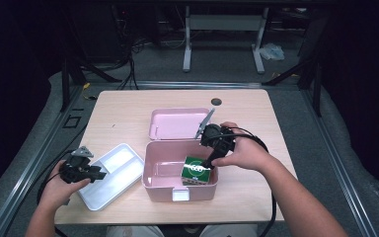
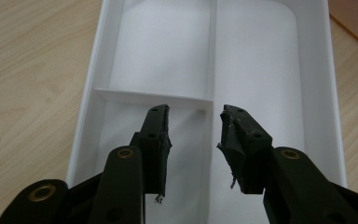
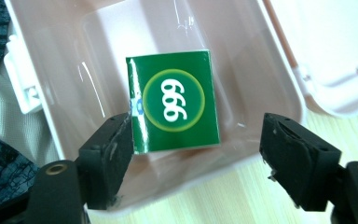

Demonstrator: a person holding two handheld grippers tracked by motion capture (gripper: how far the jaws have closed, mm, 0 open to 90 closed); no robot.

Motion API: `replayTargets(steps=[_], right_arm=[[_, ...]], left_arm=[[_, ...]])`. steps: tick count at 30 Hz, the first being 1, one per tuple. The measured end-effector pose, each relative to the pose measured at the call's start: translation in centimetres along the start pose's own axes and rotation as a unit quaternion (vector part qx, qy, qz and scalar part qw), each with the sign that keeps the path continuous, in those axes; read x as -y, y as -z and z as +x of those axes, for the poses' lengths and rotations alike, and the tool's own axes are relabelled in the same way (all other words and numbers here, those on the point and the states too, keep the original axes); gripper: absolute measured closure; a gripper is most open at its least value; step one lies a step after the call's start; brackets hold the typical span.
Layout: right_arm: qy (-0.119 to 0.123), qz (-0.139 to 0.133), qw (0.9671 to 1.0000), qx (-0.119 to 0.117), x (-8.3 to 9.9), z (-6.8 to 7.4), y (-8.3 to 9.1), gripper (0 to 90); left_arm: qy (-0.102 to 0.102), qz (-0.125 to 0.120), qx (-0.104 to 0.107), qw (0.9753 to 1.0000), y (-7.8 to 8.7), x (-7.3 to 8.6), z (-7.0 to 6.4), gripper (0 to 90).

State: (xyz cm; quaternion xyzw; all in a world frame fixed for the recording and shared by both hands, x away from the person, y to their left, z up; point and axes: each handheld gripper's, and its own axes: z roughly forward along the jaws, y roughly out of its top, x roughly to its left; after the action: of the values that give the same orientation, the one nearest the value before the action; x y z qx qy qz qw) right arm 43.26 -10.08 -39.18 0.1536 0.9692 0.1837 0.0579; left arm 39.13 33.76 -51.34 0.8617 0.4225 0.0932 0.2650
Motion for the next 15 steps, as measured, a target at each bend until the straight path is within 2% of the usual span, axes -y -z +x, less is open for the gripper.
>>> replayTargets(steps=[6, 15], right_arm=[[-0.009, -0.010, 0.9999, 0.008, 1.3, -0.3, 1.1, 26.4], [-0.013, -0.019, 0.9997, 0.004, 2.2, -0.5, 1.5, 27.8]], left_arm=[[-0.002, 0.013, -0.002, 0.9999, -0.5, -0.3, -0.2, 64.4], [-0.008, 0.034, 0.006, 0.9994, -1.1, -0.3, -0.3, 69.5]])
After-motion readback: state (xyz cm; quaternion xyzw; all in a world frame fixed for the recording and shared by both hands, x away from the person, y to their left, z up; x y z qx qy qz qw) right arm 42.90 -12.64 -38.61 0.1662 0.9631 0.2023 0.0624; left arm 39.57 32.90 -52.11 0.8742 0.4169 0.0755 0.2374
